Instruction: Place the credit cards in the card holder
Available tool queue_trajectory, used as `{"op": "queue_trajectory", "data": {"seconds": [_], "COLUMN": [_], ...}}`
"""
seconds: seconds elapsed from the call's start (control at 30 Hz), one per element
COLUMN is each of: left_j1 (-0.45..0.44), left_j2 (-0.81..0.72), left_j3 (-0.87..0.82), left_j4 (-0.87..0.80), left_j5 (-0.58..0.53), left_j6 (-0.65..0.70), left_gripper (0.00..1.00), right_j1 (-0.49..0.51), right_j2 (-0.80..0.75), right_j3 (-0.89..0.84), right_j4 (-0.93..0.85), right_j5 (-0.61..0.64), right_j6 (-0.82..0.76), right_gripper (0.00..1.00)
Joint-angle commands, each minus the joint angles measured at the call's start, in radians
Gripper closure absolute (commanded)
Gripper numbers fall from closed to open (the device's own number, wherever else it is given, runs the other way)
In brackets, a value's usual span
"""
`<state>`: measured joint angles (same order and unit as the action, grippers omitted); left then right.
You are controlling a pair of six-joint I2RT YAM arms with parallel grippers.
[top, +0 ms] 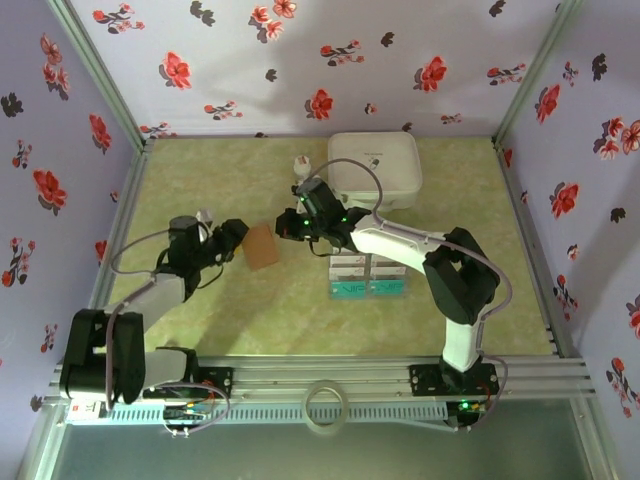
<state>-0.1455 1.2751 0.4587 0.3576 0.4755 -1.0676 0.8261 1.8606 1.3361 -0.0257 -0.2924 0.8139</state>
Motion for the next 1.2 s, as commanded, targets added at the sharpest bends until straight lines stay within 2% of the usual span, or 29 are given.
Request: {"op": "queue_trajectory", "data": {"seconds": [0.0, 0.3, 0.53, 0.77, 1.0, 1.17], "left_j1": [0.0, -0.008, -0.008, 0.006, 0.011, 0.011], "left_j2": [0.053, 0.218, 0.222, 0.132, 0.003, -0.006], "left_j3": [-0.029, -0.074, -0.083, -0.065, -0.006, 0.038], "left_j4": [0.076, 0.293, 0.304, 0.148, -0.128, -0.279], "left_j5": [0.017, 0.061, 0.065, 0.045, -0.041, -0.085], "left_j6": [0.054, 0.0, 0.003, 0.074, 0.207, 0.277], "left_gripper": [0.4, 0.36, 0.36, 0.34, 0.26, 0.25], "right_j1": [0.0, 0.012, 0.009, 0.001, -0.003, -0.008], "right_j2": [-0.017, 0.071, 0.086, 0.088, 0.091, 0.094], "right_j3": [-0.009, -0.008, -0.026, -0.051, -0.067, -0.086], "right_j4": [0.098, 0.248, 0.278, 0.305, 0.323, 0.343], "right_j5": [-0.069, -0.146, -0.159, -0.159, -0.154, -0.149], "right_j6": [0.052, 0.174, 0.183, 0.196, 0.206, 0.217], "right_gripper": [1.0, 1.0, 1.0, 1.0, 1.0, 1.0]}}
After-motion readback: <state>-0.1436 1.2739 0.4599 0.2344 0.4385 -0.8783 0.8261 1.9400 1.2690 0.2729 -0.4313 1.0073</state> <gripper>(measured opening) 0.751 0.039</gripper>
